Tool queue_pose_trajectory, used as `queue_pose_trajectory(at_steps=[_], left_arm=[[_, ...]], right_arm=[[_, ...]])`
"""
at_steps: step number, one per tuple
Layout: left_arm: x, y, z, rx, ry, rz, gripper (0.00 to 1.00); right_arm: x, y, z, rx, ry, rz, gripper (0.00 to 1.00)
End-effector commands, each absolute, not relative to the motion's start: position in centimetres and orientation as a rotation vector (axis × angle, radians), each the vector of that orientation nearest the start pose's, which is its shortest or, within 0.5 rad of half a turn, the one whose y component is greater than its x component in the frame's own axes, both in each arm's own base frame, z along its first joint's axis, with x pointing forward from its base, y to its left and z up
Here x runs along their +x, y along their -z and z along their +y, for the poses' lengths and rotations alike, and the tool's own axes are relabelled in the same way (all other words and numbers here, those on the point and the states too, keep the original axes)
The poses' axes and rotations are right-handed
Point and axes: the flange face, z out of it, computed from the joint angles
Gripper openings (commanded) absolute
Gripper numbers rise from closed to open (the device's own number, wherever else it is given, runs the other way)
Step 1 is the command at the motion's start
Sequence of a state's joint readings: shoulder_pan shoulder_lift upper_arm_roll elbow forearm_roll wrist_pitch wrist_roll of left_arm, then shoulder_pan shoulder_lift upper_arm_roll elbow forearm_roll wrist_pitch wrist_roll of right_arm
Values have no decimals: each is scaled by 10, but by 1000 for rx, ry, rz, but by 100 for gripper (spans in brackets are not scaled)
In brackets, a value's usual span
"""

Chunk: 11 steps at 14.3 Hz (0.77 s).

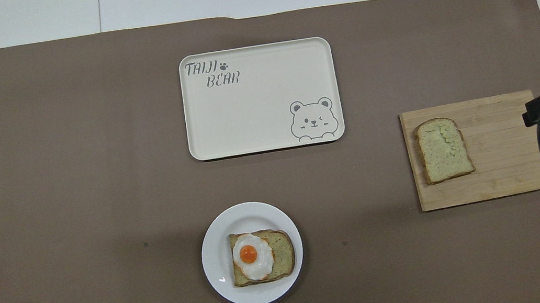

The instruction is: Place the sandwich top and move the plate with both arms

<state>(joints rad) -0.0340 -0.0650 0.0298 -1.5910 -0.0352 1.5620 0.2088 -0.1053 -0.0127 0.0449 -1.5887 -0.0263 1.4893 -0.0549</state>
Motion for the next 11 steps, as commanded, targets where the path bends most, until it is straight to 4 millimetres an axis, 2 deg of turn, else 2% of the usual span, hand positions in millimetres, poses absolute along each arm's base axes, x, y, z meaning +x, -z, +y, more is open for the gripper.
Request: queue_pose_trajectory(at_steps=[1, 11], left_arm=[[532, -650, -5, -3148, 70, 323, 100], [532, -650, -4, -3149, 70, 321, 100]], right_arm=[[540, -620, -35, -3161, -157, 41, 100], [542, -621, -36, -3164, -136, 39, 100]])
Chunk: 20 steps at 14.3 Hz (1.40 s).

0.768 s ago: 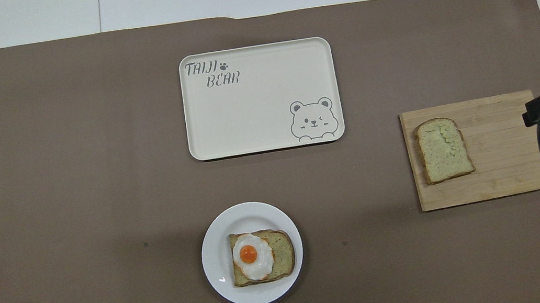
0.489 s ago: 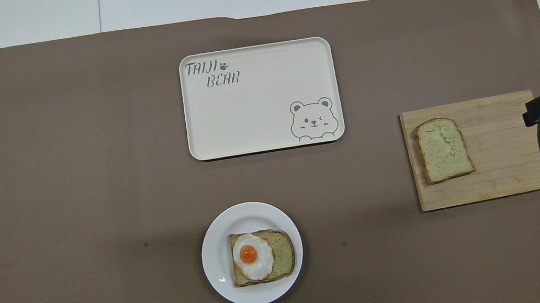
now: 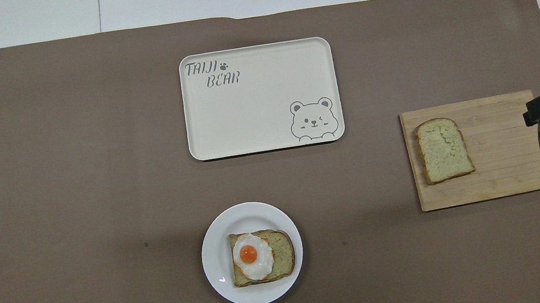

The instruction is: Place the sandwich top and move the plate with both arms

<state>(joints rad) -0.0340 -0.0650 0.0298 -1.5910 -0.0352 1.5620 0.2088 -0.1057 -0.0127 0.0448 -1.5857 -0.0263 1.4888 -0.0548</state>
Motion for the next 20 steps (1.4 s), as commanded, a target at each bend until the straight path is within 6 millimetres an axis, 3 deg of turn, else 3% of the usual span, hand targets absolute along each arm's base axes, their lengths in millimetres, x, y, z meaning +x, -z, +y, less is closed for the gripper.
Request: queue_pose_trajectory(at_steps=[1, 20], left_arm=[[532, -650, -5, -3148, 70, 323, 100], [535, -651, -14, -3148, 101, 335, 100]], right_arm=[[542, -621, -36, -3164, -136, 39, 100], [536, -612, -40, -3176, -113, 37, 100]])
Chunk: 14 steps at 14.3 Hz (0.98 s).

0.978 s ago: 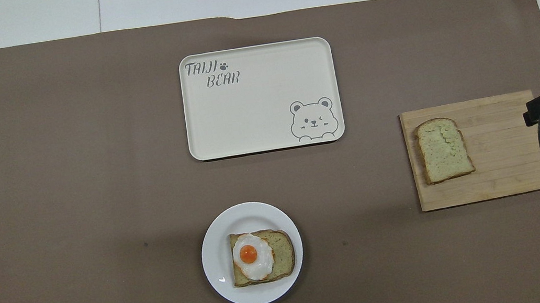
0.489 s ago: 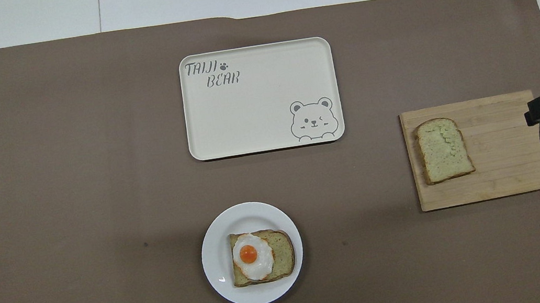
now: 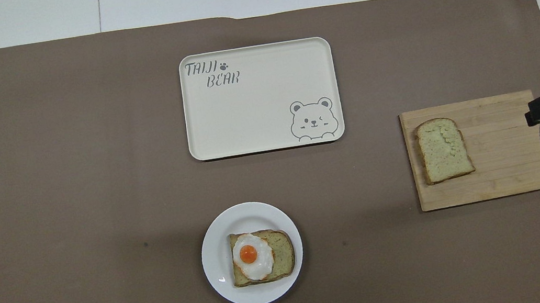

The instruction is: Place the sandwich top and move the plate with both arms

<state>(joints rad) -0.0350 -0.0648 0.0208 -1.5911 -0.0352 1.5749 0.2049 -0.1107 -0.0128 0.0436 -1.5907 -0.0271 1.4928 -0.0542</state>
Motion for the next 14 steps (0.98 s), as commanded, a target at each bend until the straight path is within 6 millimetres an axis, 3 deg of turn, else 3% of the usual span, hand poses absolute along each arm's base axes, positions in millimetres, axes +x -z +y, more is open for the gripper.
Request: queue_pose_trajectory(at_steps=[1, 7, 9, 11, 14], left_arm=[[535, -651, -13, -3148, 101, 330, 100], [535, -651, -10, -3148, 101, 328, 100], [534, -650, -10, -3150, 87, 326, 100], [534, -651, -9, -3149, 89, 326, 100], [534, -650, -8, -3150, 87, 321, 100]], right_arm=[[536, -609, -41, -3177, -96, 39, 100], [527, -597, -47, -3173, -33, 48, 100], [525, -591, -57, -3171, -48, 35, 100], [526, -559, -63, -3167, -60, -94, 100], [531, -513, -67, -3167, -29, -118, 100]])
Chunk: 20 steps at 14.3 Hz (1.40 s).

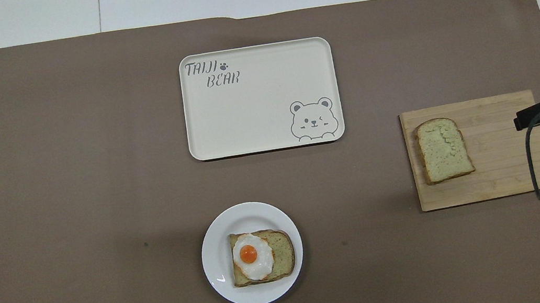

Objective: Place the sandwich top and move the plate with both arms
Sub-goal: 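Reach the right gripper to the bread slice on the wooden board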

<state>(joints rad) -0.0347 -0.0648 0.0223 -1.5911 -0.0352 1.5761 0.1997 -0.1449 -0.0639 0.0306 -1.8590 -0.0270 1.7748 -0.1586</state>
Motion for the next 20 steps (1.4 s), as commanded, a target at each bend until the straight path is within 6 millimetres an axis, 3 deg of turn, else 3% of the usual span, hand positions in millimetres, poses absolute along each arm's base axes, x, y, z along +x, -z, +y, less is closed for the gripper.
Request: queue_pose_trajectory(at_steps=[1, 4, 8, 11, 15, 18, 20], left_arm=[[534, -650, -8, -3150, 84, 323, 100], [534, -651, -8, -3150, 87, 323, 100], [534, -651, -8, -3150, 87, 323, 100], [534, -651, -8, -3150, 87, 321, 100], [534, -651, -7, -3150, 87, 318, 100], [534, -651, -7, -3150, 87, 318, 100], [534, -651, -7, -3151, 87, 316, 100]], right_arm=[[534, -490, -67, -3164, -33, -121, 100], [535, -424, -67, -3165, 13, -127, 100], [537, -384, -67, -3159, -5, -144, 99], [531, -357, -66, -3144, 35, -112, 82], [529, -330, -69, -3110, 49, -62, 76], [527, -318, -69, -3106, 14, -70, 62], [527, -311, -68, -3102, -4, -68, 39]])
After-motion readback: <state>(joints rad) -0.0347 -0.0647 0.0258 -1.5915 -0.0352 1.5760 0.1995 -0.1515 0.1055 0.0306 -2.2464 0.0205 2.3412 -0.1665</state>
